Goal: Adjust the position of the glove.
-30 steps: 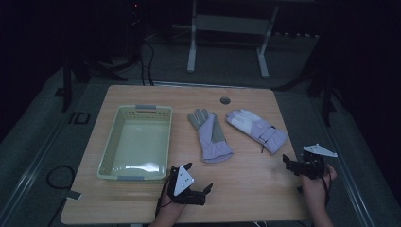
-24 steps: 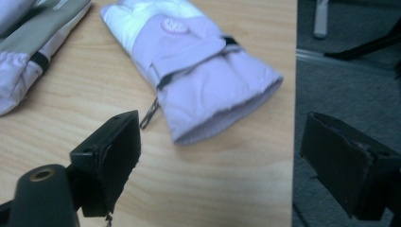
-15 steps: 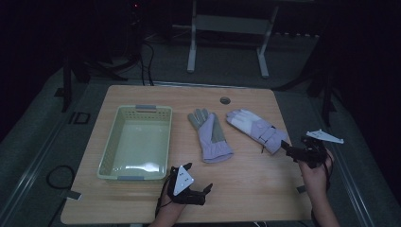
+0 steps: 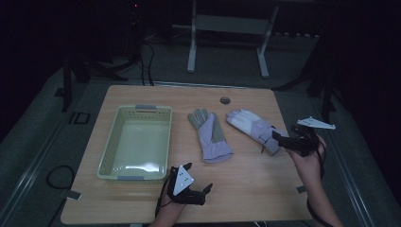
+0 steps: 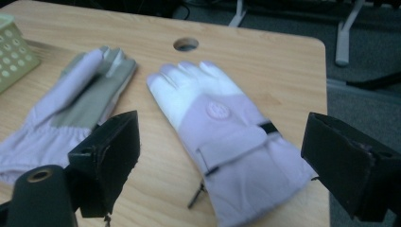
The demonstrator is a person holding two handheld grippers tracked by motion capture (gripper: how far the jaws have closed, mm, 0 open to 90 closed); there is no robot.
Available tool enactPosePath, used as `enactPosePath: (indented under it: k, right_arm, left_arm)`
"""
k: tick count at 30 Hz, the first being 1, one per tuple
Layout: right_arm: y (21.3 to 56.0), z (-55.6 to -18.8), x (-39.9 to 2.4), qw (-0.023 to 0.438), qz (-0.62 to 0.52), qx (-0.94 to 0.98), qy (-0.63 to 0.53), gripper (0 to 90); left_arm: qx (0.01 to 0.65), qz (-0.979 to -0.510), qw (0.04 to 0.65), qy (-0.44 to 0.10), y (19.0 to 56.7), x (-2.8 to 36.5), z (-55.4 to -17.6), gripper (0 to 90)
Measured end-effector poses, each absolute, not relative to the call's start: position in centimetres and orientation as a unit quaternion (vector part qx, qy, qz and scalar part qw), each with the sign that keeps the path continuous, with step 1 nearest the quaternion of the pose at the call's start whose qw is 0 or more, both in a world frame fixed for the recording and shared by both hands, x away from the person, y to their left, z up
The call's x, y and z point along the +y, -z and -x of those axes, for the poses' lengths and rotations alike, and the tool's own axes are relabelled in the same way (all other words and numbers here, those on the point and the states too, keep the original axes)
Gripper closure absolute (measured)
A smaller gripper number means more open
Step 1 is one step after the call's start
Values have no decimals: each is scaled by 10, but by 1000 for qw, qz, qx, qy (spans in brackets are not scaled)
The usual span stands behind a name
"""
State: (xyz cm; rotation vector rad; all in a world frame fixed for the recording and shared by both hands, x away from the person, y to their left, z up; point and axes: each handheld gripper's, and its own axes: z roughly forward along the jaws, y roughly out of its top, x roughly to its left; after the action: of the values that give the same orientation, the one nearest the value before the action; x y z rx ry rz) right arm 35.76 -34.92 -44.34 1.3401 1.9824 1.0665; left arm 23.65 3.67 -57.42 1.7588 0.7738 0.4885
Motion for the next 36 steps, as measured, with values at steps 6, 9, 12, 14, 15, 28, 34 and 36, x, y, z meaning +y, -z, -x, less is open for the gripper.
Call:
enactPosePath:
  k: [6, 9, 12, 14, 15, 28, 34, 36]
  right_arm:
    - [437, -364, -329, 249, -474, 744, -400, 123]
    - [435, -367, -321, 241, -469, 747, -405, 125]
    - [434, -371, -312, 236, -464, 752, -406, 139]
    - [433, -374, -306, 225, -458, 756, -409, 135]
    - [433, -375, -302, 225, -453, 759, -410, 139]
    - [439, -390, -246, 210, -395, 797, -405, 152]
    - [444, -396, -219, 199, -362, 815, -407, 152]
    - [446, -399, -211, 195, -356, 819, -405, 164]
  left_arm:
    - [325, -743, 548, -206, 574, 37, -236, 11]
    - [325, -743, 548, -206, 574, 37, -236, 10]
    - [325, -743, 548, -206, 574, 37, -236, 10]
    - [325, -744, 549, -201, 574, 37, -237, 10]
    - [325, -744, 549, -201, 574, 37, -236, 10]
    - [323, -746, 548, -200, 574, 37, -236, 10]
    - [322, -745, 549, -199, 574, 36, -236, 10]
    - [322, -745, 549, -199, 574, 36, -236, 10]
